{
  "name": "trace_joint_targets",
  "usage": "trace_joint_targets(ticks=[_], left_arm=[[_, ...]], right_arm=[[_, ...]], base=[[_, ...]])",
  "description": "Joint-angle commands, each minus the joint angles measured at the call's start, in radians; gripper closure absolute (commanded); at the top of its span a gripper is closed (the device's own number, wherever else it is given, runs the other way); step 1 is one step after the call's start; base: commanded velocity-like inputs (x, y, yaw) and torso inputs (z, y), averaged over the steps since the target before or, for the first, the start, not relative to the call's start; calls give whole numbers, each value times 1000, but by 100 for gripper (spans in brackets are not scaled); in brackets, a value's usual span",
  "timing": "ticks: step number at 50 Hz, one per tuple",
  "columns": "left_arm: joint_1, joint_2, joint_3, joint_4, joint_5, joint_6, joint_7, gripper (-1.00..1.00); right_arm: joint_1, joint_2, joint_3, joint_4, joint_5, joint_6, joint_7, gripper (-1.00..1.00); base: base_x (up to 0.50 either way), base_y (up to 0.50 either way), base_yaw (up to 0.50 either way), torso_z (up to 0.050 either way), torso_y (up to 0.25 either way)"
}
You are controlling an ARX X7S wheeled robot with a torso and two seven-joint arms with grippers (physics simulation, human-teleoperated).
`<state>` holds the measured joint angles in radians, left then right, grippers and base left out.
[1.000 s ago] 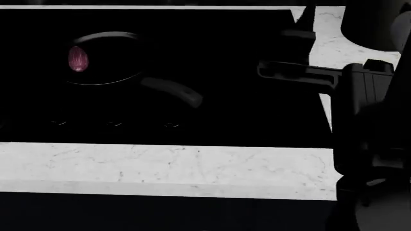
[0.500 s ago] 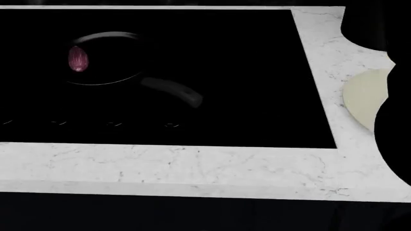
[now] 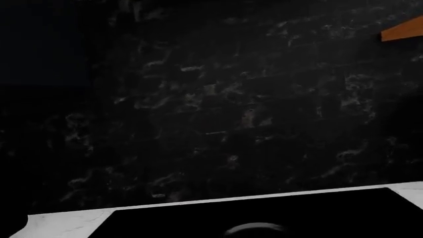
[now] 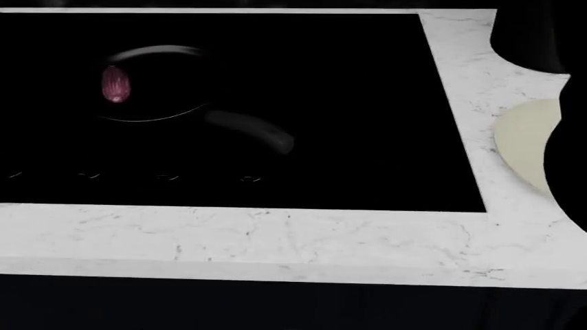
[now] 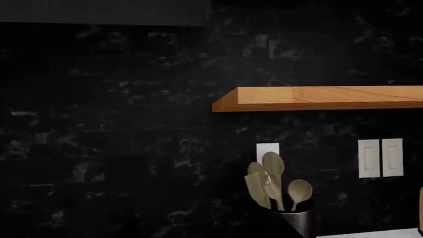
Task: Pick the eggplant from the pan and place it on the plate.
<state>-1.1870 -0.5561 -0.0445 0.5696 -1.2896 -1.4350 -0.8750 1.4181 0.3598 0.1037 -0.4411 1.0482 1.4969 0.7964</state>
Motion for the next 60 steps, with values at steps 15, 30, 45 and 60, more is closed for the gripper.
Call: trace_joint_targets(ticks=[15,30,45,60], left_arm=[[36,-6,18,-36,26,75,43,-100],[28,-7,39,-42,23,85,40,-100],[47,-9,49,-48,44,128,64,-100],[39,-32,93,-26,78,138,79,-100]], right_arm=[[-32,-3,24,68,85,-59,-16,-100],[-57,28,29,79,104,-74,-9,-100],[-61,46,44,77,125,-83,15,-100],[-52,61,44,76,156,-83,35,-100]], base=[[0,431,0,0,0],[0,404,0,0,0],[0,0,0,0,0],[0,0,0,0,-77]])
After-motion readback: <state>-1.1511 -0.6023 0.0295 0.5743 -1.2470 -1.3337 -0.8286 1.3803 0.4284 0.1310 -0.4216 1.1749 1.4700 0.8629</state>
